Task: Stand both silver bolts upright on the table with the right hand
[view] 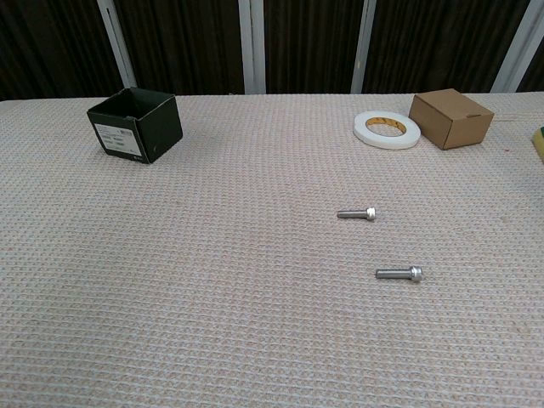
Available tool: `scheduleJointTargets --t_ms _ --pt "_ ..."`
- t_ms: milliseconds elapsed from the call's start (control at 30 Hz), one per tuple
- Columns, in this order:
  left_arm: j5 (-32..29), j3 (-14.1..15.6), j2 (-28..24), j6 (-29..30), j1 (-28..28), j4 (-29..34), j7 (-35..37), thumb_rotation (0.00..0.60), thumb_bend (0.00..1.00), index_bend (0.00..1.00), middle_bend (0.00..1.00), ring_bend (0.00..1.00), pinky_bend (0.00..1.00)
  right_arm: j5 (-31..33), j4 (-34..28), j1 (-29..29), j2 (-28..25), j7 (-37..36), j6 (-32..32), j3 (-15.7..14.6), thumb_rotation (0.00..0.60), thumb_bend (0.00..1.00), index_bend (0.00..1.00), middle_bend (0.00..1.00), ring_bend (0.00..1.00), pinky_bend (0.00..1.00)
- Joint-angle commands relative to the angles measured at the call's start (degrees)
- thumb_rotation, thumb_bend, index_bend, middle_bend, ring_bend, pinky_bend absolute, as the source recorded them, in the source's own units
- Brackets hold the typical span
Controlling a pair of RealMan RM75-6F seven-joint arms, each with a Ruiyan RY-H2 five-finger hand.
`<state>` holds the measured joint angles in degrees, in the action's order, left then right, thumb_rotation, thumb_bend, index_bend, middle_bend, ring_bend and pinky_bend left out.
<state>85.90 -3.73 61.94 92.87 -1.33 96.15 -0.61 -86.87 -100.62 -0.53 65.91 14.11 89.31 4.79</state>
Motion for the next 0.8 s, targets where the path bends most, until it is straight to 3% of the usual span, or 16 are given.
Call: scheduleJointTargets --t_ms 33,800 --pt "0.0 0.0 0.0 -0.2 0.1 0.1 -0.2 0.6 0.15 0.16 0.09 0.0 0.06 0.2 -0.3 0.0 0.1 0.6 -0.2 -0.2 0.6 0.19 0.05 0.0 0.0 0.0" --pt "-0.6 -0.4 0.6 0.6 -0.1 0.5 -1.7 0.6 0.15 0.16 0.09 0.0 0.06 0.0 -2.7 0.7 1.2 2.5 0.4 -1.3 0.6 0.19 0.17 0.0 0.0 0.0"
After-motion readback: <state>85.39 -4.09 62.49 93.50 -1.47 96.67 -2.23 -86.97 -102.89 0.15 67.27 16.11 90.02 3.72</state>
